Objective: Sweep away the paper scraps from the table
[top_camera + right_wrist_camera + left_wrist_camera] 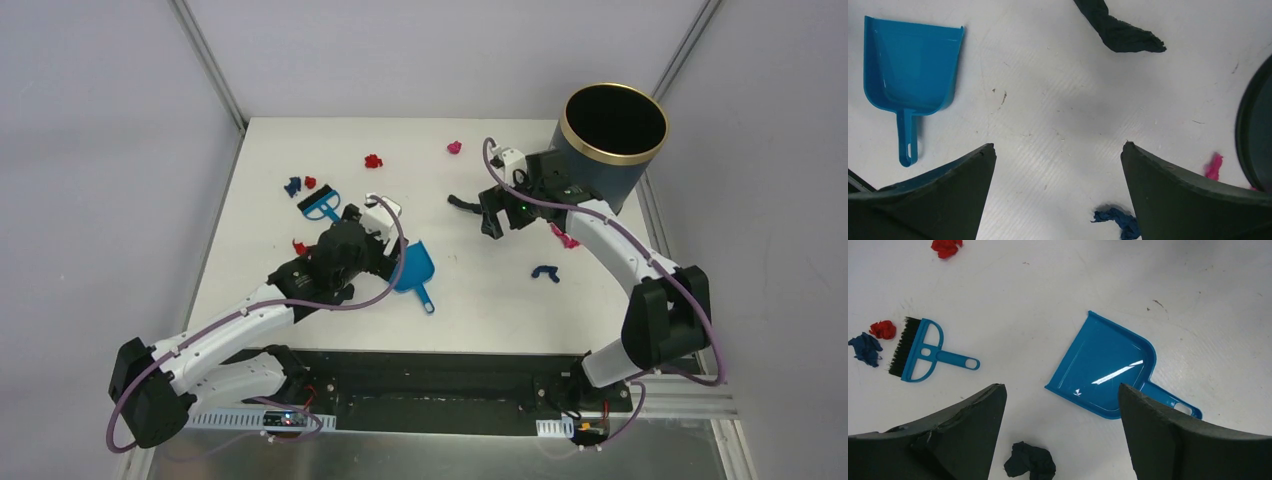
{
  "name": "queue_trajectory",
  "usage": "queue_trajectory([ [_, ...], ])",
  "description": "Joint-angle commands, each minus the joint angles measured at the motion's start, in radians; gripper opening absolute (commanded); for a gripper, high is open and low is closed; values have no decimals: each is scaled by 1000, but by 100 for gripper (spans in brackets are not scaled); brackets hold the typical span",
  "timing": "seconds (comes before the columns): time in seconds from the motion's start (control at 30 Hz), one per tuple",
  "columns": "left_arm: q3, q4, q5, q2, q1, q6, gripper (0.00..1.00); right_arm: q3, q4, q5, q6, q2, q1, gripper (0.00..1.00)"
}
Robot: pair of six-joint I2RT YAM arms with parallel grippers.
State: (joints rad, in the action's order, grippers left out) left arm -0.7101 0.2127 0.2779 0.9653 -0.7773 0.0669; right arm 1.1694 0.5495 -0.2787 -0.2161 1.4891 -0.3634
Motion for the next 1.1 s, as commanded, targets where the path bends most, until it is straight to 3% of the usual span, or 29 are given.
queue_trajectory([
  [0.0,-53,20,0,43,4,-26,84,50,-31,-24,86,63,-6,100],
  [0.13,-92,69,38,108,6,-63,81,32,-5,3,50,47,-4,100],
  [0.23,-134,113,102,150,29,-172,77,9,-16,23,46,18,11,100],
  [0.43,-191,200,19,189,155,-384,77,5,7,-73,34,-9,77,100],
  [0.63,-291,333,-1,241,246,-477,72,-40,-18,-156,12,-61,103,97],
  [0.8,-279,349,-91,254,444,-587,68,-46,-21,-175,5,-73,103,96],
  [0.87,-308,314,-134,326,513,-588,62,-50,-25,-195,3,-72,103,96],
  [1.07,-548,383,-44,625,564,-539,55,-39,2,-247,0,-40,101,96],
])
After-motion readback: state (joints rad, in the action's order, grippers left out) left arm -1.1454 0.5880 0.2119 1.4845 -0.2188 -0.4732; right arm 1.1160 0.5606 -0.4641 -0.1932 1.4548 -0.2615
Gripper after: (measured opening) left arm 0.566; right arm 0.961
